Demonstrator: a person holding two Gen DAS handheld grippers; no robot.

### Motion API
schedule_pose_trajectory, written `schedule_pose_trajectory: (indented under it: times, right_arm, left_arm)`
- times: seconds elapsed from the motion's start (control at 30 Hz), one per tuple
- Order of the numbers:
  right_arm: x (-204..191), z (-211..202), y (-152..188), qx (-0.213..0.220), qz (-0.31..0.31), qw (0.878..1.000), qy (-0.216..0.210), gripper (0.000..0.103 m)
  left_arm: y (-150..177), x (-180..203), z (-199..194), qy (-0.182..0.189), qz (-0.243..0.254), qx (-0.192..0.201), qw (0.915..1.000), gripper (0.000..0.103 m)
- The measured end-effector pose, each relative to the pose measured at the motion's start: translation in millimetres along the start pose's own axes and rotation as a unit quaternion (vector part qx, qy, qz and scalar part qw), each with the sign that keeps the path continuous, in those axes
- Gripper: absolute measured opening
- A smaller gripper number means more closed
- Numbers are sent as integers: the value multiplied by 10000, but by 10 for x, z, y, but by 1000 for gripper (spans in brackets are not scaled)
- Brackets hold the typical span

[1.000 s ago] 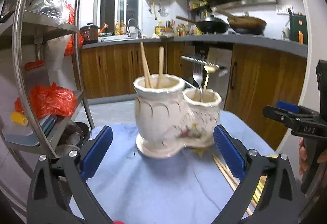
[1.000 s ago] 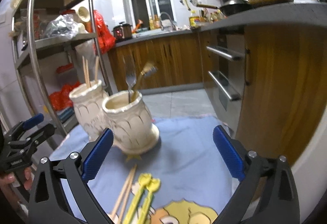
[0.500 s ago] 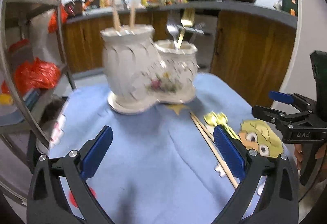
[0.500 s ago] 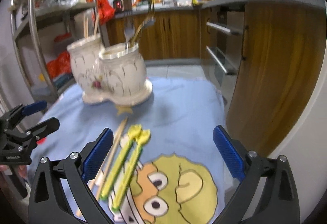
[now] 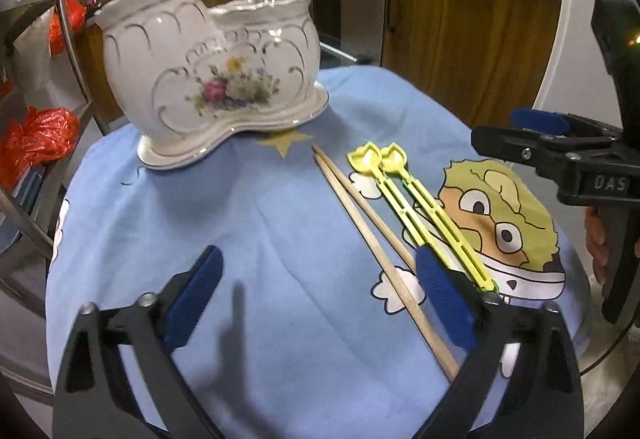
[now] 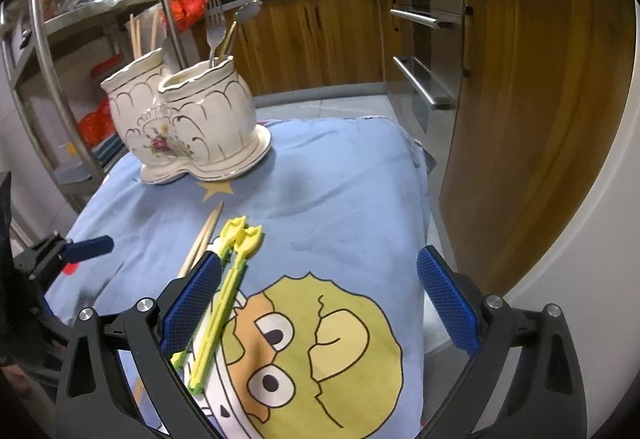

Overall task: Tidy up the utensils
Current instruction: 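Withdraw both open tools from the holder back toward the utensils, then grasp another wooden chopstick with the left tool while the right tool grasps a yellow plastic utensil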

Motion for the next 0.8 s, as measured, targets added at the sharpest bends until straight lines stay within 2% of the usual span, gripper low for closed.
schedule_pose_trajectory:
  times: [0.17, 0.37, 0.4, 0.43, 0.5, 0.63, 0.7, 0.8]
  right_arm:
    - [-1, 10, 10, -63, -18, 10000, -18, 97]
    - [-57, 47, 54, -219, -93, 9997, -99, 90]
    - [-64, 61, 70, -270, -101, 9995, -99, 85]
    - [-67, 71, 84, -321, -109, 9994, -104, 77]
    - [-75, 92, 114, -417, -111, 9989, -158, 69]
    - [-197, 103, 158, -563, -116, 9971, -499, 53]
    - [-293, 102, 185, -609, -218, 9961, -601, 49]
    - [-428, 115, 231, -675, -425, 9946, -657, 36]
  left_arm:
    - [55, 74, 77, 55, 89, -233, 9997, 67]
    - [20, 154, 119, 1, 135, -243, 9996, 47]
    - [10, 169, 122, 20, 129, -245, 9996, 39]
    - [6, 191, 122, 82, 168, -254, 9995, 25]
    - [0, 156, 116, -69, 275, -280, 9992, 13]
    - [-13, 103, 102, 34, 277, -322, 9991, 11]
    - [4, 52, 84, -37, 343, -371, 9987, 7]
    - [35, -14, 70, 12, 376, -464, 9982, 6]
Point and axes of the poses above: each gripper's, at about its wrist camera, not at the fingertips, and z roughly the way its jaws point, x to its right, y to its underside, the point moved 9 cm from there along z, roughly the way its jaws point, and after that the axes turned 6 degrees about y, right-handed, at the moved point
